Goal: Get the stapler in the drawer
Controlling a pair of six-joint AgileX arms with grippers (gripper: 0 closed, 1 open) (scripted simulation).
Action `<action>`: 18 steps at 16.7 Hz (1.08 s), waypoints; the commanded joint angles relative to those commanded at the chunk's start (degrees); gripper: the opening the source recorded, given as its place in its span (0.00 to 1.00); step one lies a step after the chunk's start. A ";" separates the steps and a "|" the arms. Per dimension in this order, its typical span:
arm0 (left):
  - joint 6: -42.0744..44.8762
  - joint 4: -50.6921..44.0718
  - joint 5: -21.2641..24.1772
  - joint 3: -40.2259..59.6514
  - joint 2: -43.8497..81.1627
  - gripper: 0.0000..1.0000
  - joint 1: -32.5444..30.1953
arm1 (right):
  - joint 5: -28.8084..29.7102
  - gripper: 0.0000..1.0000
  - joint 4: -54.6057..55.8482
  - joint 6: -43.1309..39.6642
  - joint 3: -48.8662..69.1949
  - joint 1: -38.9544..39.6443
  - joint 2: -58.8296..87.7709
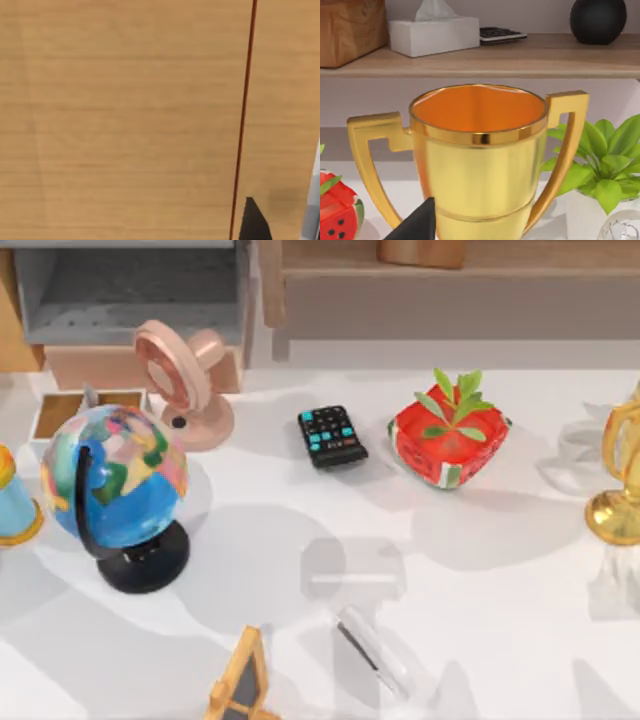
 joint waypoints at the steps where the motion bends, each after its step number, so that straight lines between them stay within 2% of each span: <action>1: 0.00 0.00 0.00 0.00 0.00 0.00 0.00 | 0.00 1.00 0.00 0.00 0.00 0.00 0.00; 11: -0.30 -0.06 0.28 -0.89 0.05 0.00 0.38 | 0.00 1.00 0.00 0.00 0.00 0.00 0.00; 18: -0.16 6.33 3.31 -12.98 -5.48 0.00 3.35 | 0.00 1.00 0.00 0.00 0.00 0.00 0.00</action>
